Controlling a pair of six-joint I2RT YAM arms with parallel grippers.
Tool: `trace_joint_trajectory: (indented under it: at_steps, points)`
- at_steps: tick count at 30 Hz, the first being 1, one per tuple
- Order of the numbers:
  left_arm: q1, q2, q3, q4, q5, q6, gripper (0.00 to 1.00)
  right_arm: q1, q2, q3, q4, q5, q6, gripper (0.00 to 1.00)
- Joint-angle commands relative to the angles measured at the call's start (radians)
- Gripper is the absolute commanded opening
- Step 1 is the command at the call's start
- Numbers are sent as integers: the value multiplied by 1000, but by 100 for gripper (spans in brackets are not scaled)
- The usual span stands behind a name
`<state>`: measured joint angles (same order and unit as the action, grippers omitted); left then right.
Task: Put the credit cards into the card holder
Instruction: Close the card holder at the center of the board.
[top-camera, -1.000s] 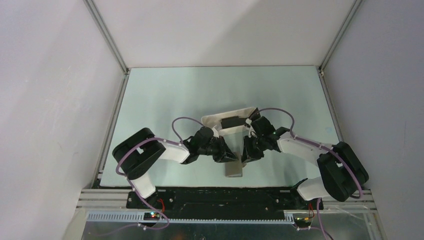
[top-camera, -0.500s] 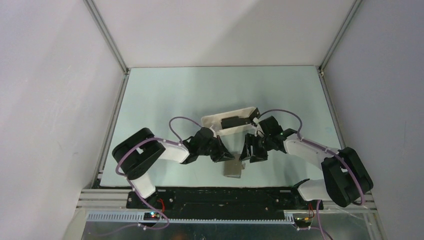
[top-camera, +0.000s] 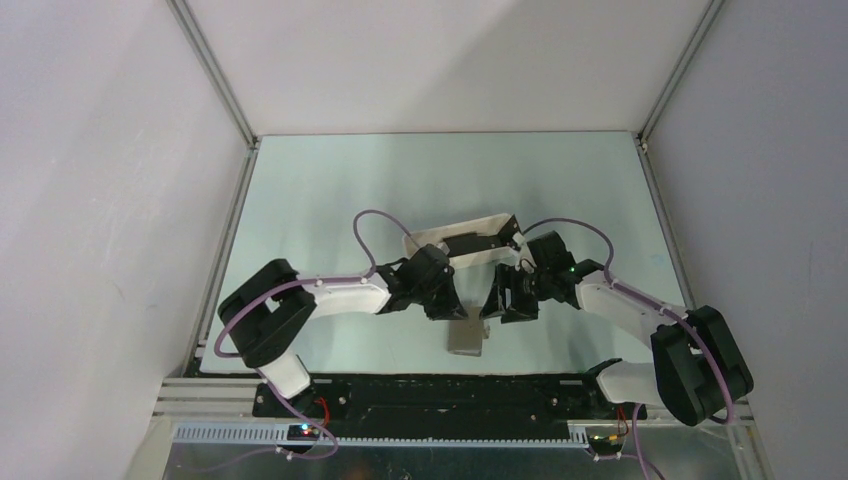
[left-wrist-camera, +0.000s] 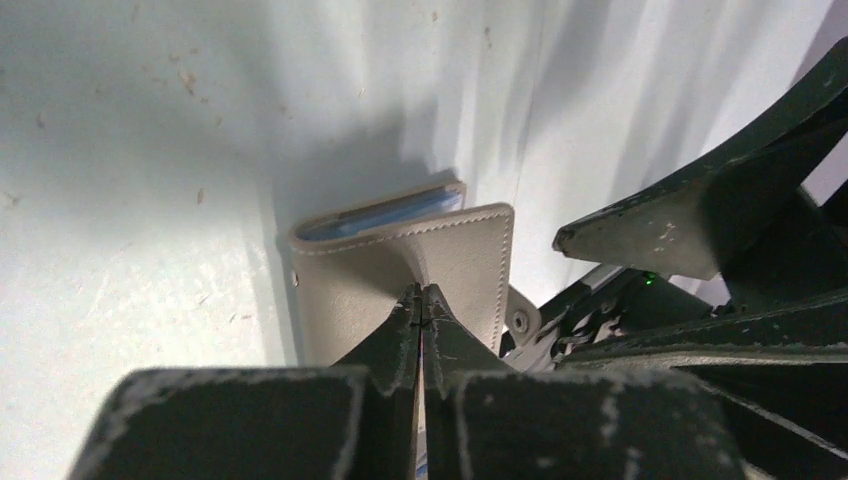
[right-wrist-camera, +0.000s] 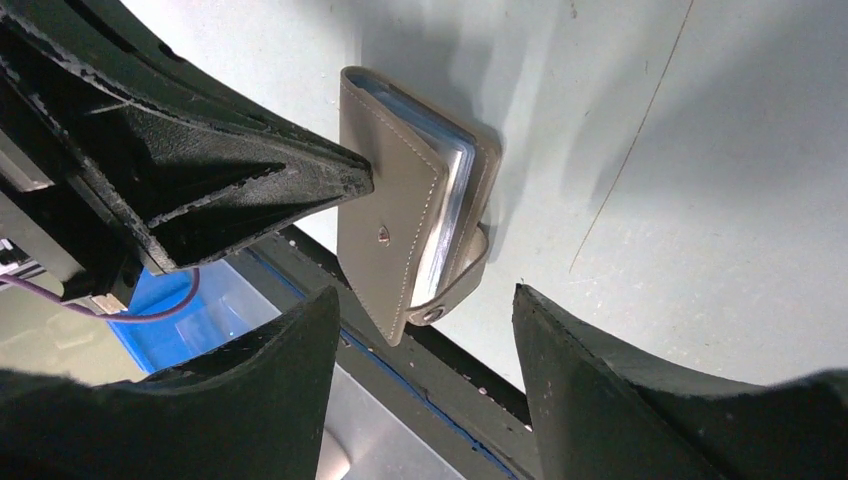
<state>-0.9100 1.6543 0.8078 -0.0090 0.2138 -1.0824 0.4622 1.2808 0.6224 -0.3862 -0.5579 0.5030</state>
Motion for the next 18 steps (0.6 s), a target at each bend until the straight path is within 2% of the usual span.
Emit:
trace_joint_trajectory:
  at_steps: [1,3,6,12,17,18]
  points:
    - [-24,-52,40,-149,-35,73,1,-14,-26,-5,-12,-4,-12,67]
    - [-39,-48,37,-152,-32,69,1,-32,-39,-7,-13,-25,-6,66]
    - [-64,-25,37,-153,-29,55,1,-61,-57,-19,-9,-59,10,59]
    - [-80,46,70,-153,-13,61,1,-77,-34,-52,-7,-88,10,34]
    - [-85,64,62,-160,-16,60,1,-79,-13,-87,20,-75,15,4]
    - [-84,65,60,-164,-18,60,1,-79,0,-88,20,-64,11,2]
